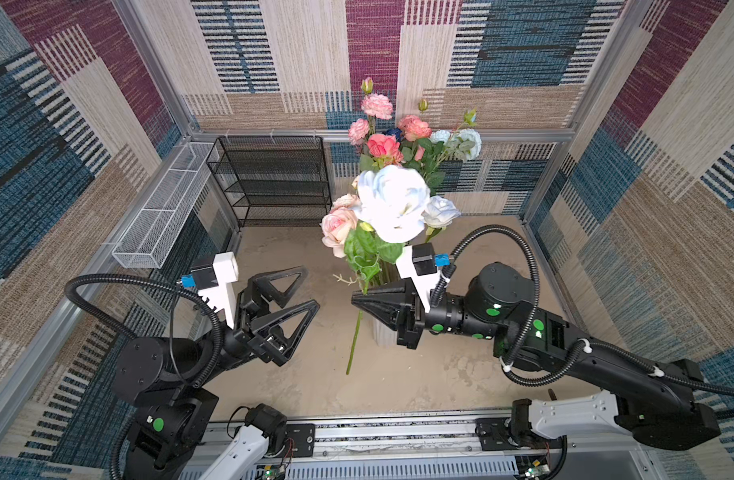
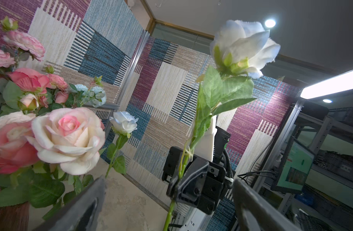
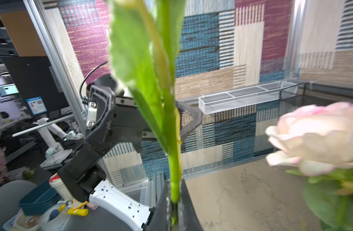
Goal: Arrange the flowers into the vase
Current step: 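Raise the white rose and lower its stem into the white vase with right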
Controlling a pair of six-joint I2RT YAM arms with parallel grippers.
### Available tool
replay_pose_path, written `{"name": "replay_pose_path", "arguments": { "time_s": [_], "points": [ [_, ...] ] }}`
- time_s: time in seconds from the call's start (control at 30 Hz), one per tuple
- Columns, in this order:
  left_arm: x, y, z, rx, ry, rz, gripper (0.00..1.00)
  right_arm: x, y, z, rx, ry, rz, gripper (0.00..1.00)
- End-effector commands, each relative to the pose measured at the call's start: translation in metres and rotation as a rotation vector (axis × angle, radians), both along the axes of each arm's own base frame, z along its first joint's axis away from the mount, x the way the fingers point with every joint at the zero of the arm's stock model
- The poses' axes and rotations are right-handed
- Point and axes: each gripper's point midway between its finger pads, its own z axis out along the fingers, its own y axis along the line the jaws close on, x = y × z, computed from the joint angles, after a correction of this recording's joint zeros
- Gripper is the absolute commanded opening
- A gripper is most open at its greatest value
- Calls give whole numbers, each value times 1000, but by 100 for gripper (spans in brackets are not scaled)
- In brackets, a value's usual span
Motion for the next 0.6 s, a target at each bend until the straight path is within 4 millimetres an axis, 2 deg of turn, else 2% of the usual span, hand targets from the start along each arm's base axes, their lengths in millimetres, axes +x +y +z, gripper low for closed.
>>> {"name": "replay_pose_path", "arguments": {
  "time_s": [0.0, 0.17, 0.3, 0.43, 0.57],
  "points": [
    [12, 13, -12, 16, -1, 128, 99, 22, -23, 6, 2, -34, -173, 0],
    [27, 25, -42, 47, 46, 245, 99, 43, -56, 16, -5, -93, -361, 0],
    [39, 29, -65, 80, 96, 301, 99, 55, -74, 23, -12, -145, -474, 0],
    [47, 33, -81, 98, 134, 345, 99, 68, -81, 21, -49, -198, -575, 0],
    [51, 32, -90, 106, 155, 350, 99, 82, -76, 17, -84, -248, -632, 0]
  ]
}}
